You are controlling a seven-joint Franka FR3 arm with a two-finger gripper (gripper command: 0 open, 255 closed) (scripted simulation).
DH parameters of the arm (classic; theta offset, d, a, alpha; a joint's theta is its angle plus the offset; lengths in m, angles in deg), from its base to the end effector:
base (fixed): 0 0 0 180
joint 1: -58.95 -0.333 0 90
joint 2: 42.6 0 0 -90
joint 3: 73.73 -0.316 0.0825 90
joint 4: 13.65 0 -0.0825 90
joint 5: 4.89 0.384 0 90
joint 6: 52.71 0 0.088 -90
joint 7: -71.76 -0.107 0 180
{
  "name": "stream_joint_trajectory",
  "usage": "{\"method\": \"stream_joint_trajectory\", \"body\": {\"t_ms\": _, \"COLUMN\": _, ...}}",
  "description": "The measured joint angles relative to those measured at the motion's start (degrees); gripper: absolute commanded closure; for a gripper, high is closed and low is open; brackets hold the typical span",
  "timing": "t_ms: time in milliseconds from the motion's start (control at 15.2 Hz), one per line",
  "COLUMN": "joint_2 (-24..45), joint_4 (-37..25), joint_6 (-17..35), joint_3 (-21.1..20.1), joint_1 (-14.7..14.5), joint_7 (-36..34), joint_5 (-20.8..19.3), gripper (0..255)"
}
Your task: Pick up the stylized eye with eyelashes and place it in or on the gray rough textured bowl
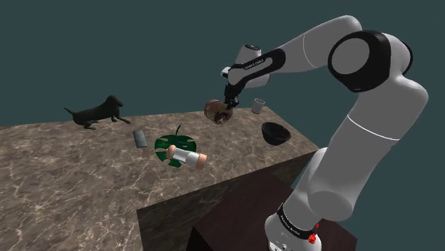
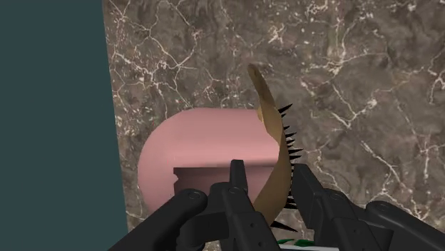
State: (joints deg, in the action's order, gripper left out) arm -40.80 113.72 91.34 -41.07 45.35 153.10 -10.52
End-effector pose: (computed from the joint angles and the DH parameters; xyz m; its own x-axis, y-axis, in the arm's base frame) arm 0.5247 -0.1792 0.3896 0.4042 0.9131 -0.0534 0.8866 -0.3768 0.2683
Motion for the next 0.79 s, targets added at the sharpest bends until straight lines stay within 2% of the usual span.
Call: {"method": "stream_joint_trajectory", "body": {"t_ms": 792, "joint_2": -5.06, "joint_4": -5.06, "joint_6": -9.53, "joint_3": -0.35, "joint_1": -0.27, "joint_7": -1.39, "joint_5": -2.94, "gripper": 255}}
